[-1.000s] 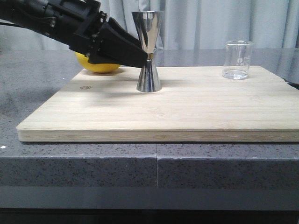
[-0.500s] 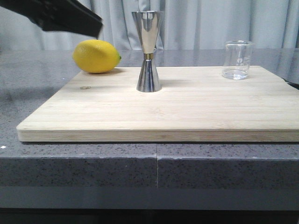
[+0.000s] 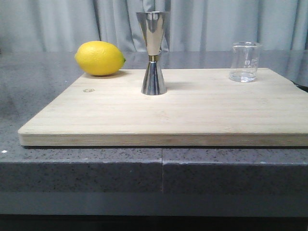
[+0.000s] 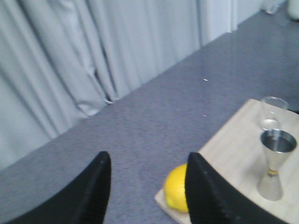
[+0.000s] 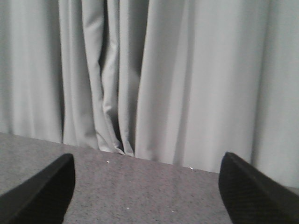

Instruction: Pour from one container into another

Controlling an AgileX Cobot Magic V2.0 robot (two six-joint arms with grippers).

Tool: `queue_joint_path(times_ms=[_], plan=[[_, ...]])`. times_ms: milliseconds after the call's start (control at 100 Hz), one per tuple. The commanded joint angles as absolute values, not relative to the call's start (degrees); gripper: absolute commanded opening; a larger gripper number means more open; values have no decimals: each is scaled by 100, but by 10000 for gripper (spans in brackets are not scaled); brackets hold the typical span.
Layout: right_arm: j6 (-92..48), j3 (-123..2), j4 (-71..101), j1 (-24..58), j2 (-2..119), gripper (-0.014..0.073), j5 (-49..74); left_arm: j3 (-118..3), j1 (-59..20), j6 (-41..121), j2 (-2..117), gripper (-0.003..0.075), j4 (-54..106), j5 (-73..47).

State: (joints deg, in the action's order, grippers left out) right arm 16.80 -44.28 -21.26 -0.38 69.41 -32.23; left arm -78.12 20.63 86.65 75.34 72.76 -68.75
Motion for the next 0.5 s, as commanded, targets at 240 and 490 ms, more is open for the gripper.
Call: queue_joint_path(times_ms=[240, 490], plan=[[1059, -6133, -2023, -154, 6008, 566, 117, -7900, 2304, 7192, 6635, 124, 7570, -5108], [1059, -6456, -2284, -716, 5653, 566, 1275, -7381, 1074, 7524, 6304, 124, 7069, -3665]])
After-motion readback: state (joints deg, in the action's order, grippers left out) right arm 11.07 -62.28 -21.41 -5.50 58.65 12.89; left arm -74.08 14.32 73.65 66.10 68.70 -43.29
